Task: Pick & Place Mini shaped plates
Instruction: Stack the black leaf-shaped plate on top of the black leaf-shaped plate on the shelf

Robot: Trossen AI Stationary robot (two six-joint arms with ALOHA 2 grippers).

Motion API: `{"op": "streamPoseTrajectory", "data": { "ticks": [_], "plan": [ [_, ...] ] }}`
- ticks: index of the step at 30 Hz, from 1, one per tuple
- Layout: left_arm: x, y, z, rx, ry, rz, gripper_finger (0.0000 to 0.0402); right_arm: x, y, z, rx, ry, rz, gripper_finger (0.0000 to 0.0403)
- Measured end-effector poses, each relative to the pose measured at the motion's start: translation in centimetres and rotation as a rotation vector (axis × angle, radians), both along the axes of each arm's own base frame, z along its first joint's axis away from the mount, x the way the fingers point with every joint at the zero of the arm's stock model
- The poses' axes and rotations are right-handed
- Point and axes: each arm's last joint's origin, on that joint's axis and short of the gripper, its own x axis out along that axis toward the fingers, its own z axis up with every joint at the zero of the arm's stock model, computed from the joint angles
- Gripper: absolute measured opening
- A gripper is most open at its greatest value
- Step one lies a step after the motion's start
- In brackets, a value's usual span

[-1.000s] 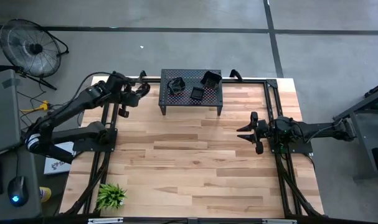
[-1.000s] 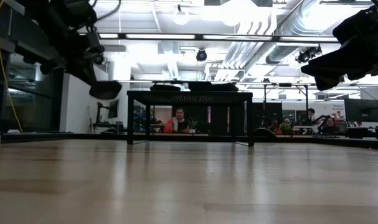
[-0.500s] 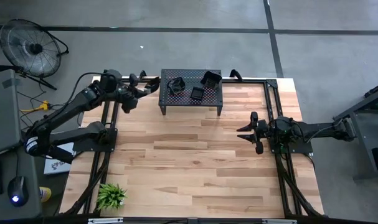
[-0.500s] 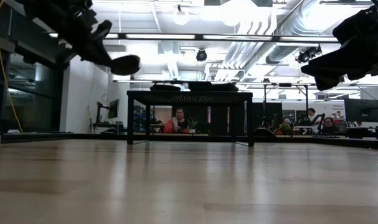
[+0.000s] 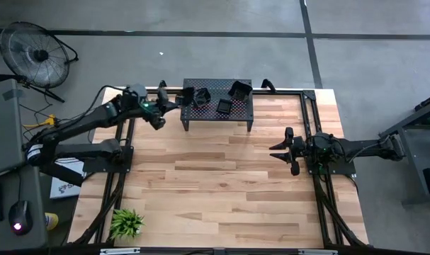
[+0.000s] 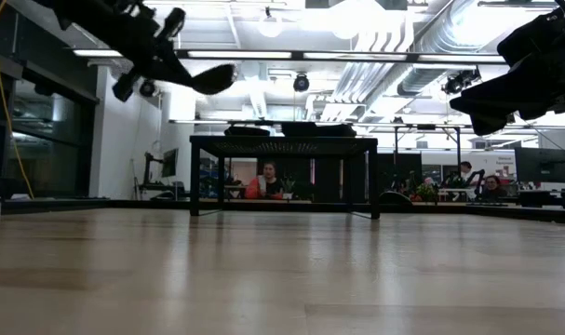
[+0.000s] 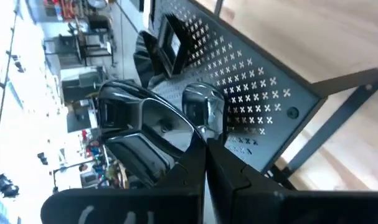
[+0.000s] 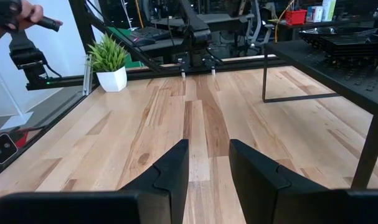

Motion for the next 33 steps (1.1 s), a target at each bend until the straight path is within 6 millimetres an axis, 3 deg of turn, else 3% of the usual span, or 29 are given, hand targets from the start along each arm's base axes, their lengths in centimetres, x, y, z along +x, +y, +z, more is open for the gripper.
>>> {"op": "streamPoseTrajectory", "data": {
  "ticks": [9,21,33],
  "plan": [
    [3.1,0.8,-2.0,0.02,0.089,0.066,0.0001,0.0,0.0,0.0,0.0,0.0,0.0,0.011],
    [5.9,1.8,-2.6,0.06,0.026,0.075,0.0001,0.0,0.0,0.0,0.0,0.0,0.0,0.011],
    [8.3,3.4,-0.1,0.033,0.168,0.144,0.0001,0.0,0.0,0.0,0.0,0.0,0.0,0.011]
  ]
}}
